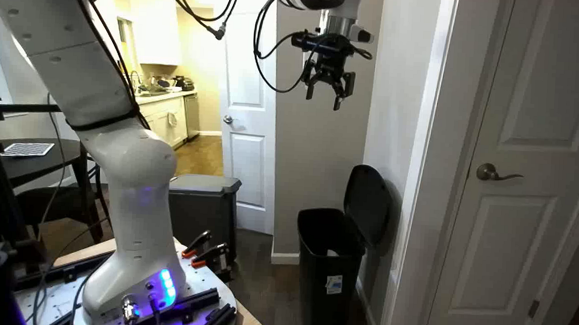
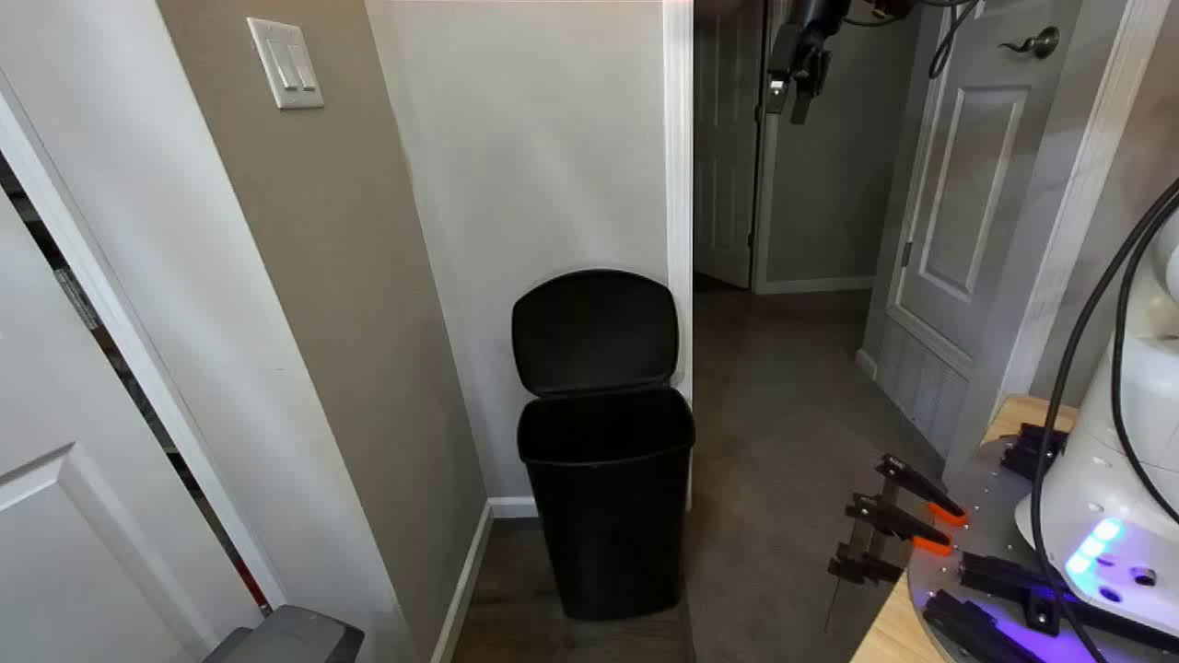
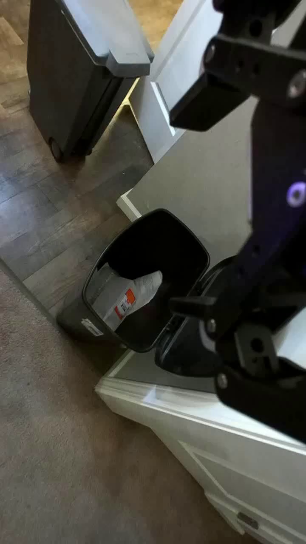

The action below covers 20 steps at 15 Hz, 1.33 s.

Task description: Close the bin completely

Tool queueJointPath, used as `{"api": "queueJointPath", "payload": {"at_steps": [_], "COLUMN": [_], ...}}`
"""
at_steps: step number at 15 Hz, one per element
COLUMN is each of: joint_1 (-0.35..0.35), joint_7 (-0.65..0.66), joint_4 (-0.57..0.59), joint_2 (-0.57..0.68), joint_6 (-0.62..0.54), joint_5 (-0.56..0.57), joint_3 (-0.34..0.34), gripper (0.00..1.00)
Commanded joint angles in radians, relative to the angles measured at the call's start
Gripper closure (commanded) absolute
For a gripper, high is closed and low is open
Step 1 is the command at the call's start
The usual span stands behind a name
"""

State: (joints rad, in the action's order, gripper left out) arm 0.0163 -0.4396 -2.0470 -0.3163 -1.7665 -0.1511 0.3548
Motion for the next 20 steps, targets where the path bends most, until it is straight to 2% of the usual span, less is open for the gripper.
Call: {"api": "queueJointPath", "payload": {"at_steps": [1,10,20], "joint_1": [-0.046,-0.044,-0.044], "joint_7": [-0.012,-0.014,-0.017], "joint_4": [0.003,0.012,0.096], "joint_2": [0.007,0.028,0.236], "joint_6": [0.005,-0.024,-0.174], "joint_5": [-0.014,-0.017,0.000], "joint_3": [-0.038,-0.040,-0.132], "gripper": [0.00,0.00,0.00]}}
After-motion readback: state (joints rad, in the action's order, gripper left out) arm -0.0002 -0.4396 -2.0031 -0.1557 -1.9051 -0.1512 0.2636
